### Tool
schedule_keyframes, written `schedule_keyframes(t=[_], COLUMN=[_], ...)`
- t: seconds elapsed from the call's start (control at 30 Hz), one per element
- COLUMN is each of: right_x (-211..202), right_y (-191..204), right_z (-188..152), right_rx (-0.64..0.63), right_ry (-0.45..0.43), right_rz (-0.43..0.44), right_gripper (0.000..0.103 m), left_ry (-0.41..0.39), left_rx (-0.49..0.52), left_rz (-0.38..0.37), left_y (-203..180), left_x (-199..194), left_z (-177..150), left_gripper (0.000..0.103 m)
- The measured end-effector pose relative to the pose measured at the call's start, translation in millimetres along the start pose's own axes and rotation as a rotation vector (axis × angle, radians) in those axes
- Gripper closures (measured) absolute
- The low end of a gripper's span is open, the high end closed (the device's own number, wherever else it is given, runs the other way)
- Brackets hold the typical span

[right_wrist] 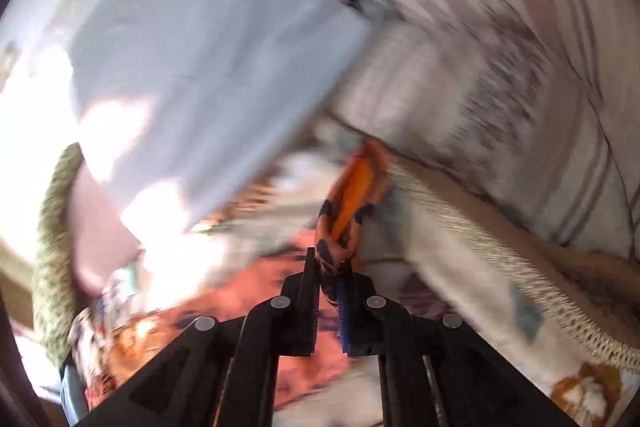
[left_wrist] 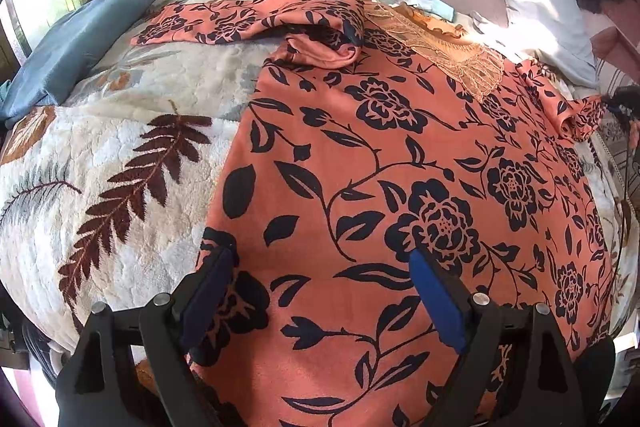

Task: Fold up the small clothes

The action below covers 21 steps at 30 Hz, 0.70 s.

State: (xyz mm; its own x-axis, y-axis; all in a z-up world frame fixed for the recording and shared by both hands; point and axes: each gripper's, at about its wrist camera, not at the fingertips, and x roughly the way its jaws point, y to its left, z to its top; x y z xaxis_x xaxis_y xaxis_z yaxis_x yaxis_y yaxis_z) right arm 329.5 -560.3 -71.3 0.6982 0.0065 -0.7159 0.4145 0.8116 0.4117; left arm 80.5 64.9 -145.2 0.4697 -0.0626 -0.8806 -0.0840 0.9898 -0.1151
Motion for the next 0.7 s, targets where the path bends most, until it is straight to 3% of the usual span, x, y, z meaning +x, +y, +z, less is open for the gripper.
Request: schedule_keyframes(t=[0.17, 0.27, 0.33, 0.37, 0.4, 0.43, 0.47, 0.53, 0.57, 0.7], right_x=[-45, -57, -49, -38, -22, -8, 10, 38, 42, 23], right_y=[149, 231, 275, 292, 308, 319, 326, 324, 313, 256], right_z=[-35, -88, -131, -154, -178, -204, -229, -269, -282, -278], right_rx=[-0.191, -0.265, -0.3, -0.313, -0.332, -0.366, -0.404, -0.422, -0.4, -0.287], right_ry=[-0.019, 0.039, 0.102, 0.15, 0.218, 0.292, 0.358, 0.452, 0.489, 0.485], right_rz=[0.289, 0.451, 0.511, 0.527, 0.537, 0.532, 0.498, 0.438, 0.461, 0.52], right_gripper=[0.095, 0.095, 0.094, 0.091, 0.073, 0.053, 0.01, 0.008, 0.008, 0.008], left_ry=[-0.029, -0.044, -0.047, -0.046, -0.042, -0.037, -0.035, -0.042, -0.051, -0.047], left_rx=[-0.049, -0.062, -0.086, -0.101, -0.117, -0.133, -0.145, -0.158, -0.16, -0.15], left_rz=[-0.031, -0.023, -0.017, -0.016, -0.016, -0.017, -0.019, -0.015, -0.013, -0.016], left_y=[16, 28, 39, 44, 50, 54, 58, 62, 63, 59], left_x=[-12, -18, -22, -24, -24, -25, -26, -30, -33, -30], left_z=[-4, -7, -9, -10, -11, -11, -12, -12, -12, -11], left_gripper=[0.013, 0.013, 0.013, 0.013, 0.013, 0.013, 0.013, 0.013, 0.013, 0.013])
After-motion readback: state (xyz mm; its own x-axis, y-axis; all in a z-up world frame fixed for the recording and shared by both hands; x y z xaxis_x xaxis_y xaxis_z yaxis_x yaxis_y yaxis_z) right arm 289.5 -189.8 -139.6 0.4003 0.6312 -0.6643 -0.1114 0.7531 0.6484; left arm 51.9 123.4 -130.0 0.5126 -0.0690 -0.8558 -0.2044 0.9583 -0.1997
